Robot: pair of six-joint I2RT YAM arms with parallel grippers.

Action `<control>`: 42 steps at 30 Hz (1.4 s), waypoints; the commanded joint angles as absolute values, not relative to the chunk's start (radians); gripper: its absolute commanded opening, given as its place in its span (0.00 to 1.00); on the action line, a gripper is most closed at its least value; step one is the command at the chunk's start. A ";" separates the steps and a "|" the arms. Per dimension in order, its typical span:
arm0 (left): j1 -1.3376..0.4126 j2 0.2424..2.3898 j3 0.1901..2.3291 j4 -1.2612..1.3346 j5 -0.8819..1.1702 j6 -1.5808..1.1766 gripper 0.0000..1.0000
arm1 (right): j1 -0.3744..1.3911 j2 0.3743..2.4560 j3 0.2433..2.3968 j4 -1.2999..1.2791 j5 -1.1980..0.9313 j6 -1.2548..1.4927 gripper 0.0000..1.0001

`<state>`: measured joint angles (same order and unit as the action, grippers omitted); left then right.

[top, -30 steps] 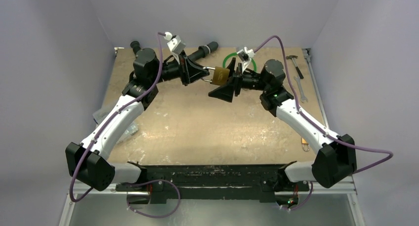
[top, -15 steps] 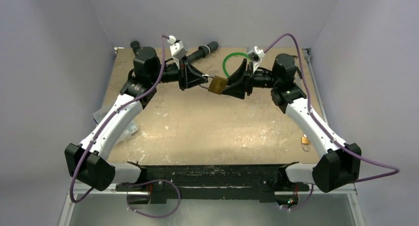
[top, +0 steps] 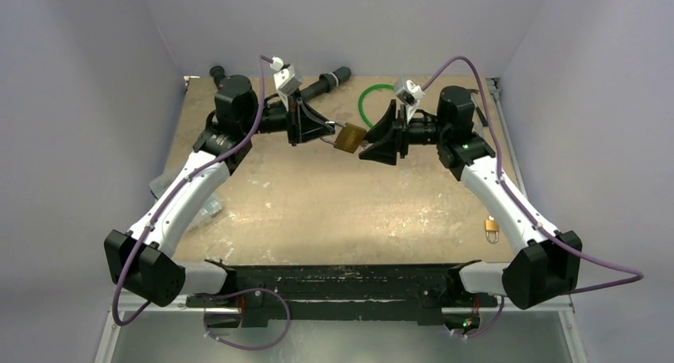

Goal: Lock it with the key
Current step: Remove the key from the lock.

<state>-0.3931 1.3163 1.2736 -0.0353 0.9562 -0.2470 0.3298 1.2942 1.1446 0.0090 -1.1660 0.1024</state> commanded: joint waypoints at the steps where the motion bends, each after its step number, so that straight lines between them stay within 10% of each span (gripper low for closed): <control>1: -0.383 1.281 1.329 0.089 0.933 -0.262 0.00 | 0.314 1.278 1.186 -0.068 -1.213 0.052 0.55; 19: -0.375 1.285 1.335 0.119 0.887 -0.290 0.00 | 0.300 1.299 1.178 -0.111 -1.218 0.036 0.00; 42: -0.273 1.326 1.384 0.130 0.839 -0.288 0.00 | 0.163 1.343 1.161 -0.448 -1.197 -0.265 0.00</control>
<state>-0.2935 1.3483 1.3174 -0.0036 0.8696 -0.2775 0.1822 1.3277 1.1549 -0.3607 -1.1816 -0.1749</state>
